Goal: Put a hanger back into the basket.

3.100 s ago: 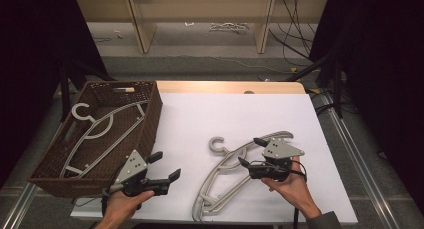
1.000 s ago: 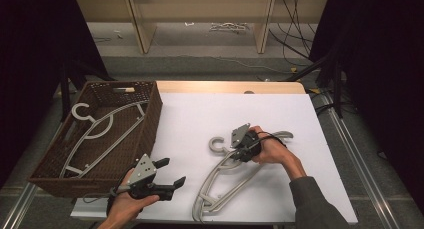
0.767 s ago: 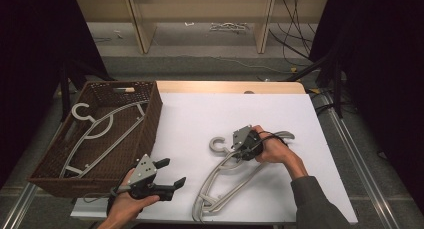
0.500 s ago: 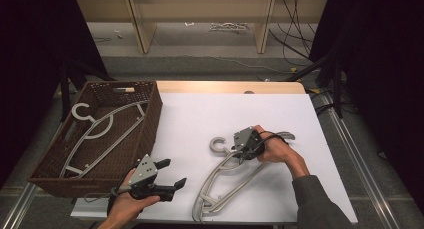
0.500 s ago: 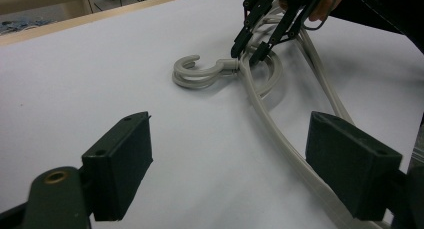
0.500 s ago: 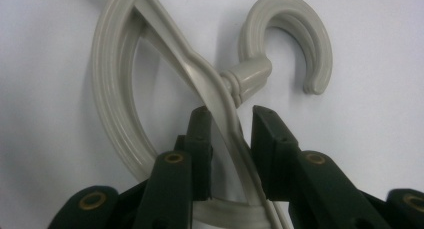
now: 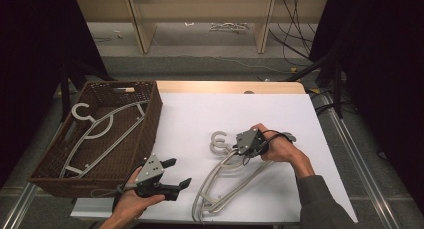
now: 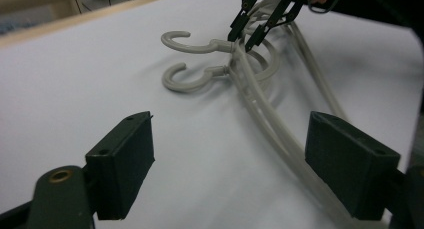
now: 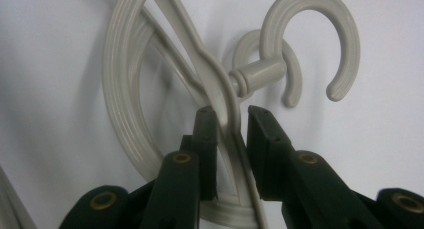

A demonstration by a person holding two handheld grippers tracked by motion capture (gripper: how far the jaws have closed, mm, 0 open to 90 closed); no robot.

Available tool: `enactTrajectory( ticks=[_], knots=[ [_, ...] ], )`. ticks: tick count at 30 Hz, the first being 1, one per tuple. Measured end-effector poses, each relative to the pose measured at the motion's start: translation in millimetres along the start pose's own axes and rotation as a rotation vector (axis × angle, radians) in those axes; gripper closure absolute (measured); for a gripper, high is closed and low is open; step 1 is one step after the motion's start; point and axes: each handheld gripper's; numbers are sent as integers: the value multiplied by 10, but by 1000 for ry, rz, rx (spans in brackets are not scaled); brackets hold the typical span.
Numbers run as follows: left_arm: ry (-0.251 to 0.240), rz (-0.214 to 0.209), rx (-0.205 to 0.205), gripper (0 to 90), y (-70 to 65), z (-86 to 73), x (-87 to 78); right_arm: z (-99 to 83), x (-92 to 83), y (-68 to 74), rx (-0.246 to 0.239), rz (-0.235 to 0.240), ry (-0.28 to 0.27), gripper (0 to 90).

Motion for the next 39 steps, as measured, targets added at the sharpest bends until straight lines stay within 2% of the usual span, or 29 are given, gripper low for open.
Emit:
enactTrajectory(
  ticks=[1, 3, 4, 6, 8, 9, 10, 12, 13, 15, 16, 17, 18, 19, 20, 22, 26, 27, 29, 30, 31, 35, 37, 39],
  knots=[
    [0, 7, 10, 214, 12, 37, 12, 9, -22, 17, 8, 1, 9, 762],
    [-12, -19, -59, 221, 39, 105, 61, 24, -50, 13, -22, -12, 2, 768],
    [-9, -25, -79, 220, 51, 137, 99, 27, -53, 11, -34, -6, -9, 775],
    [20, -31, -81, 222, 72, 198, 189, 32, -81, 14, -40, -10, -5, 798],
    [48, -61, -98, 226, 98, 255, 301, 29, -118, 42, -12, -13, 12, 807],
    [61, -81, -113, 233, 107, 286, 360, 29, -122, 28, -31, -11, -4, 806],
    [72, -87, -104, 235, 122, 321, 411, 32, -128, 24, -38, -11, -16, 806],
    [87, -111, -126, 246, 139, 393, 517, 38, -149, 33, -30, -23, -19, 807],
    [98, -127, -116, 262, 150, 431, 568, 45, -145, 27, -46, -22, -22, 807],
    [117, -120, -86, 280, 151, 509, 658, 68, -147, 42, -52, -15, -19, 808],
    [129, -125, -83, 294, 145, 542, 702, 81, -145, 46, -59, -20, -22, 808],
    [149, -136, -60, 295, 155, 575, 733, 92, -152, 56, -54, -22, -15, 808],
    [145, -134, -70, 296, 139, 599, 775, 104, -151, 56, -64, -18, -20, 808],
    [161, -136, -65, 303, 134, 621, 808, 111, -157, 75, -48, -15, -16, 808],
    [175, -147, -67, 307, 127, 638, 844, 124, -150, 62, -75, -20, -25, 808],
    [207, -149, -46, 307, 129, 662, 901, 136, -168, 92, -47, -15, -15, 809],
    [256, -185, -81, 345, 149, 679, 1004, 174, -175, 82, -88, -21, -25, 808],
    [266, -203, -81, 369, 159, 678, 1030, 181, -183, 90, -80, -20, -24, 808],
    [289, -208, -85, 382, 163, 678, 1066, 190, -198, 107, -62, -28, -12, 808],
    [292, -211, -91, 396, 165, 679, 1088, 194, -212, 126, -44, -34, 1, 809],
    [298, -211, -95, 400, 167, 681, 1105, 208, -201, 101, -83, -35, -21, 808],
    [289, -239, -136, 459, 158, 691, 1170, 252, -230, 108, -102, -34, -27, 808],
    [289, -263, -134, 491, 168, 698, 1188, 277, -251, 116, -106, -44, -27, 808],
    [290, -264, -145, 545, 165, 703, 1189, 298, -265, 117, -113, -53, -28, 808]
  ],
)
Point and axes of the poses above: each handheld gripper's, and its own axes: x roughly forward along the jaws, z roughly out of its top, y roughly to its left, and after that the axes turned 7 degrees about x, right-handed
